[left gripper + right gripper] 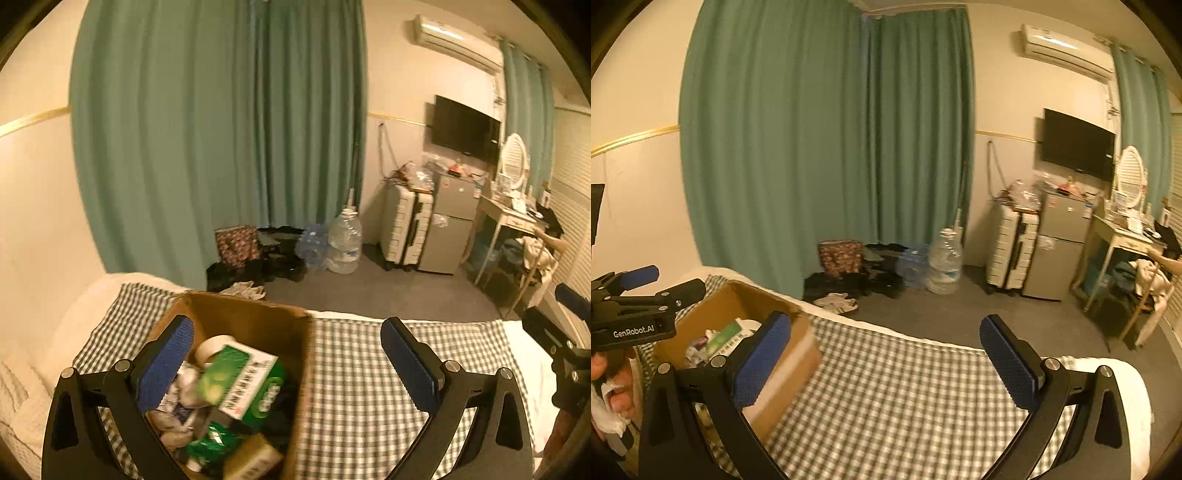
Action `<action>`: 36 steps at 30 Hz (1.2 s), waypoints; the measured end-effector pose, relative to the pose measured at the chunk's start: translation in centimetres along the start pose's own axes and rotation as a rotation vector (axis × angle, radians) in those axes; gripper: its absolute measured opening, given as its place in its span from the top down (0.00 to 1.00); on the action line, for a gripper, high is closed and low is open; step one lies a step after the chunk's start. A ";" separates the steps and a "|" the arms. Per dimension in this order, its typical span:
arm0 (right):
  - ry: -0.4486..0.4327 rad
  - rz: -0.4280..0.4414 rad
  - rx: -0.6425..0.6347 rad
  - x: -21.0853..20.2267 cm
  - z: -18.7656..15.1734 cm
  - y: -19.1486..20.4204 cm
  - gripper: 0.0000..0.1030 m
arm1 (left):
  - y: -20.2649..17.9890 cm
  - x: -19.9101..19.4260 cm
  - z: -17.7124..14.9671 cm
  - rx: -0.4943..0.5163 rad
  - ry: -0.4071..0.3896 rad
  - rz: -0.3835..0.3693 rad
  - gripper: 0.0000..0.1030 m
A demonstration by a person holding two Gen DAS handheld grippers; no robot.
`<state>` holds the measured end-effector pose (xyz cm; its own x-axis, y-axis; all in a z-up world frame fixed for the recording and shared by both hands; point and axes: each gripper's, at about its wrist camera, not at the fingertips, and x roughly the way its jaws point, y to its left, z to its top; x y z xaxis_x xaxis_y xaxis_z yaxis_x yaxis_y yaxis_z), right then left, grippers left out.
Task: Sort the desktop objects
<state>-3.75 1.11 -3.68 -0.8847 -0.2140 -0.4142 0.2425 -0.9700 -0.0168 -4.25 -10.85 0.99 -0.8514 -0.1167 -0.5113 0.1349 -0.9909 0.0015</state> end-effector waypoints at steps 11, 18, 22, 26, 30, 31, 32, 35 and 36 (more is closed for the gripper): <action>-0.049 -0.154 -0.007 -5.7 -1.2 -7.1 0.00 | -9.4 -1.7 -1.1 0.139 -0.037 -0.099 0.00; -0.011 -0.231 0.076 -6.7 -3.3 -11.4 0.00 | -12.1 -0.8 -2.4 0.146 -0.017 -0.112 0.00; 0.003 -0.246 0.074 -6.9 -3.9 -12.0 0.00 | -12.0 -0.4 -2.6 0.118 0.003 -0.115 0.00; 0.019 -0.230 0.105 -6.8 -3.9 -12.5 0.00 | -11.4 -0.3 -2.6 0.102 0.001 -0.091 0.00; 0.020 -0.225 0.096 -6.9 -4.0 -12.0 0.00 | -11.4 0.1 -2.9 0.120 0.007 -0.017 0.00; 0.022 -0.223 0.094 -6.8 -4.0 -11.8 0.00 | -11.5 0.0 -3.1 0.129 0.000 -0.018 0.00; 0.024 -0.222 0.093 -6.8 -4.2 -11.4 0.00 | -11.5 -0.1 -3.3 0.135 0.000 -0.030 0.00; 0.031 -0.218 0.094 -6.5 -4.2 -10.6 0.00 | -11.5 -0.3 -3.4 0.118 0.012 -0.058 0.00; 0.033 -0.217 0.092 -6.4 -4.2 -10.4 0.00 | -11.5 -0.4 -3.4 0.116 0.016 -0.066 0.00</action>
<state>1.06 13.06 -4.66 -0.8984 0.0026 -0.4391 0.0100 -0.9996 -0.0265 -3.72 0.85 -1.79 -0.8480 -0.0510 -0.5275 0.0188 -0.9976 0.0663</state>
